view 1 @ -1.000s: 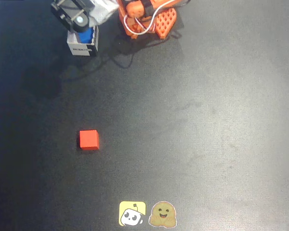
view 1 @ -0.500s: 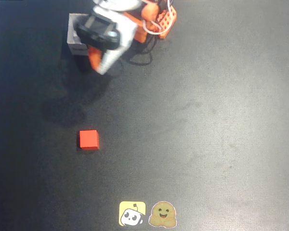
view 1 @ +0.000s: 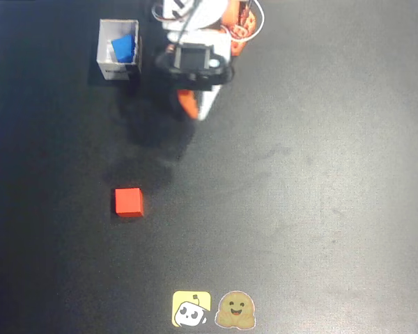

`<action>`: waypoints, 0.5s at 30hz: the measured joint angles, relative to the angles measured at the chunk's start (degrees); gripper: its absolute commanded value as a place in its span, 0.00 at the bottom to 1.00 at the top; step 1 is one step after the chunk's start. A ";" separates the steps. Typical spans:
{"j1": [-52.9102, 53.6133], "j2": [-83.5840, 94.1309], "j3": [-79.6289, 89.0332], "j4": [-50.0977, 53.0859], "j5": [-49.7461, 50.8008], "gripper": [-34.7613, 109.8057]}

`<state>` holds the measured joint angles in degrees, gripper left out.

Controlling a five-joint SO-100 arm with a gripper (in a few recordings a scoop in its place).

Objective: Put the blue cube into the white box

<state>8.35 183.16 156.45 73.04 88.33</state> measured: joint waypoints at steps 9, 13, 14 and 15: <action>-0.26 0.26 0.53 10.11 0.35 0.24; -0.26 0.18 0.97 11.51 0.35 0.24; 0.26 0.18 1.23 11.51 0.26 0.24; 0.70 0.09 1.85 11.25 0.09 0.24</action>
<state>9.05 183.25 158.29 84.29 88.42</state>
